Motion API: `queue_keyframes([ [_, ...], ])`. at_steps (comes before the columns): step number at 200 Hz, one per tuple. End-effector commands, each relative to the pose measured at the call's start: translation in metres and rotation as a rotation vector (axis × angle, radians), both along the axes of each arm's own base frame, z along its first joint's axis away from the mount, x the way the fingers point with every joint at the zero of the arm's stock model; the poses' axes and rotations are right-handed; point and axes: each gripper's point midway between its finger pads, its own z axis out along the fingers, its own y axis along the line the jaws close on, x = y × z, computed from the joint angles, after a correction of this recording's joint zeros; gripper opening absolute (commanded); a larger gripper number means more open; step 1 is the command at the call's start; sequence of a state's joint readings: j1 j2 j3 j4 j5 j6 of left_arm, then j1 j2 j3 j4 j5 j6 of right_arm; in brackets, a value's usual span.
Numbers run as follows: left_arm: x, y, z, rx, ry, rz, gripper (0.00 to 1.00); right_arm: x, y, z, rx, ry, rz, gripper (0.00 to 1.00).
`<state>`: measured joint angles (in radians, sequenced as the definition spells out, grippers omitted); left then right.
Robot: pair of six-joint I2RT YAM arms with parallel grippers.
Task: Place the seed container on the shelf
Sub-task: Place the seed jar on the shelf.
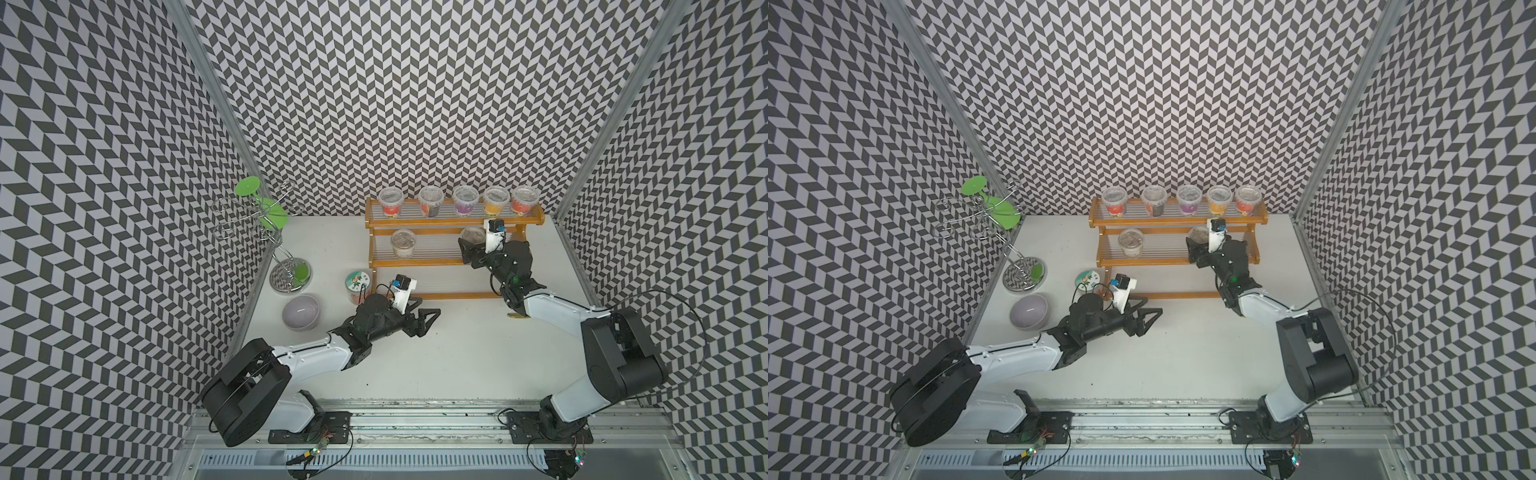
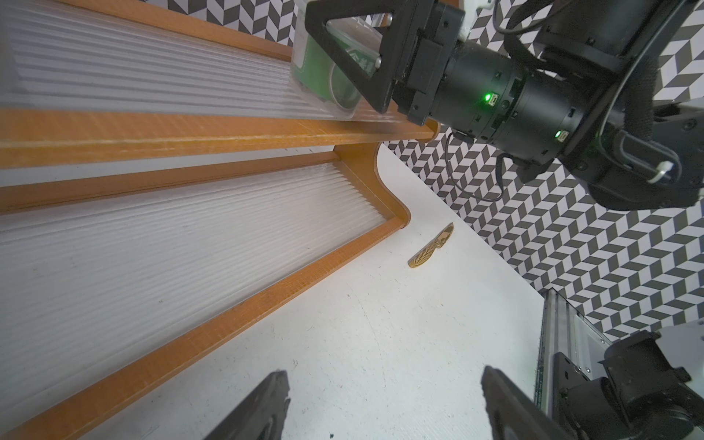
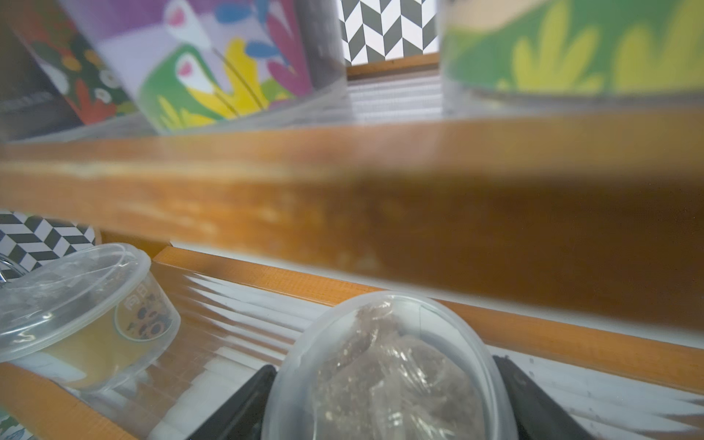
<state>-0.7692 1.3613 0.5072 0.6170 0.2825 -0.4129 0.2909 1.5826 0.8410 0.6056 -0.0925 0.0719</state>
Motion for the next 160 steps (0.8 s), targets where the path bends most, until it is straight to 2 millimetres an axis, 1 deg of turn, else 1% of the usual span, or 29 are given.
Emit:
queue_keyframes([
  [1,0.003,0.001,0.007,-0.008,-0.021,0.005,0.83,0.008,-0.004,0.018,0.027,-0.06,-0.025,0.86],
  [24,0.004,0.001,0.006,-0.006,-0.018,0.008,0.83,0.008,-0.007,0.016,0.025,-0.057,-0.039,0.86],
  [56,0.004,0.002,0.006,-0.008,-0.017,0.01,0.83,0.007,-0.012,0.014,0.024,-0.058,-0.069,0.9],
  [74,0.004,0.002,0.006,-0.007,-0.017,0.01,0.83,0.005,-0.012,0.017,0.025,-0.063,-0.064,0.92],
  [107,0.003,0.002,0.006,-0.01,-0.013,0.008,0.83,-0.002,-0.008,0.024,0.025,-0.068,-0.029,0.94],
  [160,0.002,0.006,0.01,-0.014,-0.019,0.02,0.83,-0.019,-0.01,0.02,0.012,-0.044,-0.013,0.96],
])
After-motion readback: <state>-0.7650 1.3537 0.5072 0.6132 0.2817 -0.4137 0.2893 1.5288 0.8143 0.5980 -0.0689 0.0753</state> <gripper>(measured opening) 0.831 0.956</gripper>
